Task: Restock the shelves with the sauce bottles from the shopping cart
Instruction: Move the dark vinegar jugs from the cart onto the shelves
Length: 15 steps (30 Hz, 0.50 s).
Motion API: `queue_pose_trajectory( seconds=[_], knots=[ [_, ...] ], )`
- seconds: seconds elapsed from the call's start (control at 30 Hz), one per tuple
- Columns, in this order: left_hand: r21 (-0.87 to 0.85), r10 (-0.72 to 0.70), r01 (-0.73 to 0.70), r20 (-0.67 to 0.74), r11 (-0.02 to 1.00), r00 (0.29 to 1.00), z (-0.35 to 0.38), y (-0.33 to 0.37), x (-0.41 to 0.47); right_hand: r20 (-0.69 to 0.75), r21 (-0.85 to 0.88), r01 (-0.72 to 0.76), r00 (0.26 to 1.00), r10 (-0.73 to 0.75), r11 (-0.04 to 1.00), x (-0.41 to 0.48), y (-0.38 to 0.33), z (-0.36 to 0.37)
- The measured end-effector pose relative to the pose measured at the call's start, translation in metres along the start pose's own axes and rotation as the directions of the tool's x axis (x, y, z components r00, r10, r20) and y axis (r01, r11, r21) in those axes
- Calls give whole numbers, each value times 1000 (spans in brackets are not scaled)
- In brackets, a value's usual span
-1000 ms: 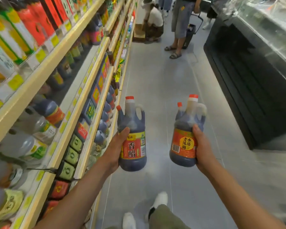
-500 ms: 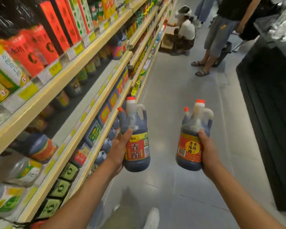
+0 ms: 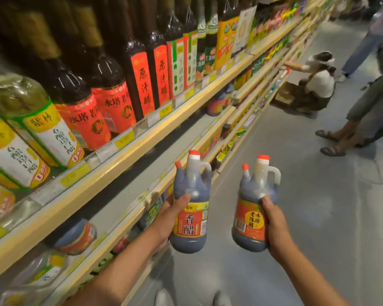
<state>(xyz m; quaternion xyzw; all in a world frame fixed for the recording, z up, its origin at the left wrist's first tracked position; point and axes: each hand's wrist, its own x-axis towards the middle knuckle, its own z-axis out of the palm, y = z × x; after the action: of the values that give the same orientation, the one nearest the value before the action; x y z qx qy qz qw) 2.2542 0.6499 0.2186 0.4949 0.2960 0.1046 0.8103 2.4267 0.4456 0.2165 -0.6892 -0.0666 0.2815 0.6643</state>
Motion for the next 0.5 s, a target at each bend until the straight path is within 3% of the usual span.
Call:
queue_pose_trajectory(
  seconds=[0.2,0.37,0.5],
  knots=[
    [-111,26,-53,-229,992,973,-10,-2,0,267,-47,-14,963,26,999,69,-11,52],
    [-218,63,-188,-479,958,876,2,-24,-13,575,-106,-16,815,74,994,99,-12,93],
    [-222,108,-274,-560,936,822,11,-41,-29,714,-172,24,692,108,985,102,-6,116]
  ],
)
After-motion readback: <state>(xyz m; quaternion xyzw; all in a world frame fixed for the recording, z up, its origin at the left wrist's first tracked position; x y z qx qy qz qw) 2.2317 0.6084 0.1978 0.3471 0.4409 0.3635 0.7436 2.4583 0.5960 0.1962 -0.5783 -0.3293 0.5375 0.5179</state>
